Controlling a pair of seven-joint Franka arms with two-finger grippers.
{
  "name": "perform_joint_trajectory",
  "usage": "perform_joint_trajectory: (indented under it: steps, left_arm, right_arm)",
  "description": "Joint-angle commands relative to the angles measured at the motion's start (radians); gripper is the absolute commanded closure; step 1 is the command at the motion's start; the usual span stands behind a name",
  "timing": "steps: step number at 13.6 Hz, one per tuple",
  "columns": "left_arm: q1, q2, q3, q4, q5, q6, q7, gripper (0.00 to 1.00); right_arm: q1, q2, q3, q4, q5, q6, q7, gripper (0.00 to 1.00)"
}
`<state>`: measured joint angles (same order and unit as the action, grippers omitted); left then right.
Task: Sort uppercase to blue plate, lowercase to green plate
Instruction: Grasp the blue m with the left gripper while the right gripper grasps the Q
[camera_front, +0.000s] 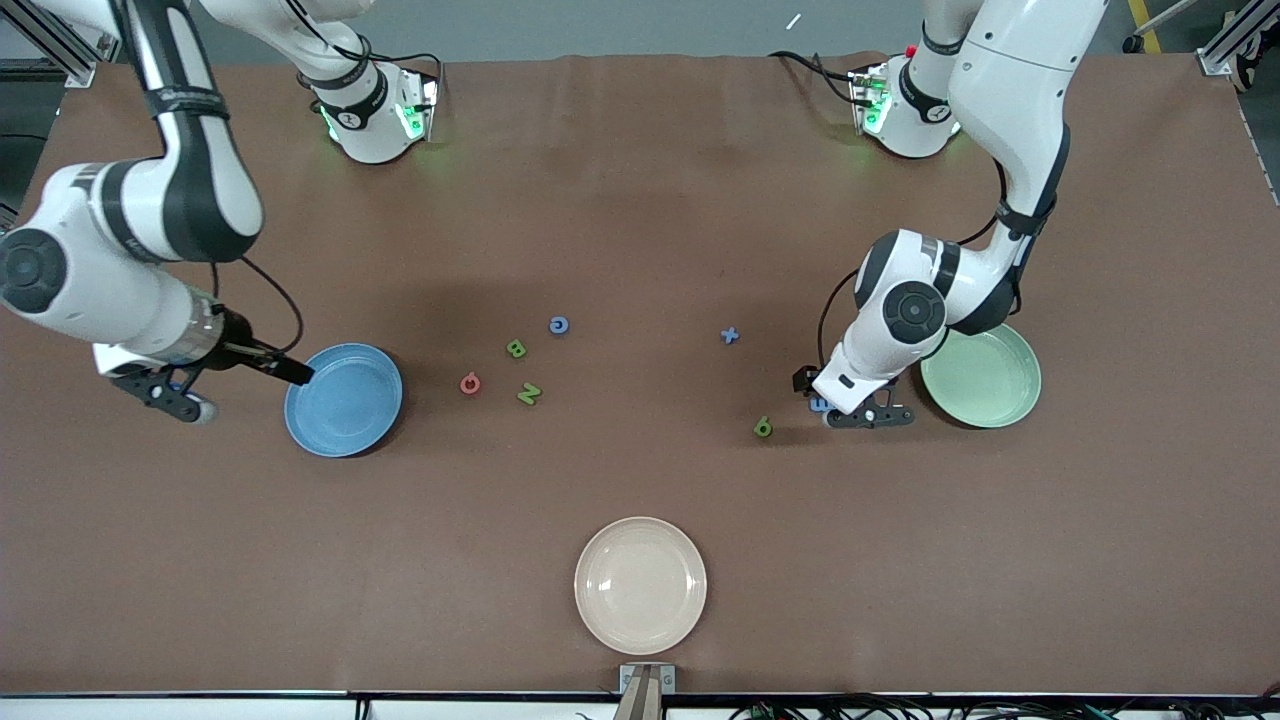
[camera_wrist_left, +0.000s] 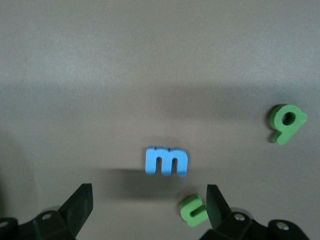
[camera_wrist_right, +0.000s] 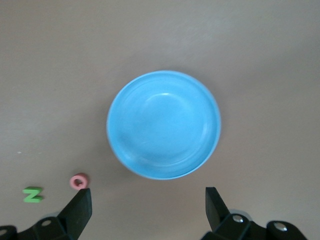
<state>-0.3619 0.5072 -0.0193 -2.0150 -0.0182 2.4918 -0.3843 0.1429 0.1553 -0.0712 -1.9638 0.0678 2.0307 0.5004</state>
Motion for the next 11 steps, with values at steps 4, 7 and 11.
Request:
perform_joint_trajectory:
  steps: [4, 7, 11]
  left_arm:
    - [0.0, 0.085, 0.001, 0.096, 0.012, 0.002, 0.012, 0.02]
    - [-0.002, 0.094, 0.002, 0.095, 0.012, 0.002, 0.01, 0.1]
    - [-0.003, 0.094, 0.002, 0.088, 0.012, 0.002, 0.009, 0.21]
  right_arm:
    - [0.147, 0.016, -0.004, -0.133, 0.012, 0.229, 0.058, 0.0]
    - [0.205, 0.093, -0.001, -0.13, 0.013, 0.331, 0.061, 0.0]
    - [0.242, 0.19, -0.001, -0.119, 0.013, 0.472, 0.056, 0.0]
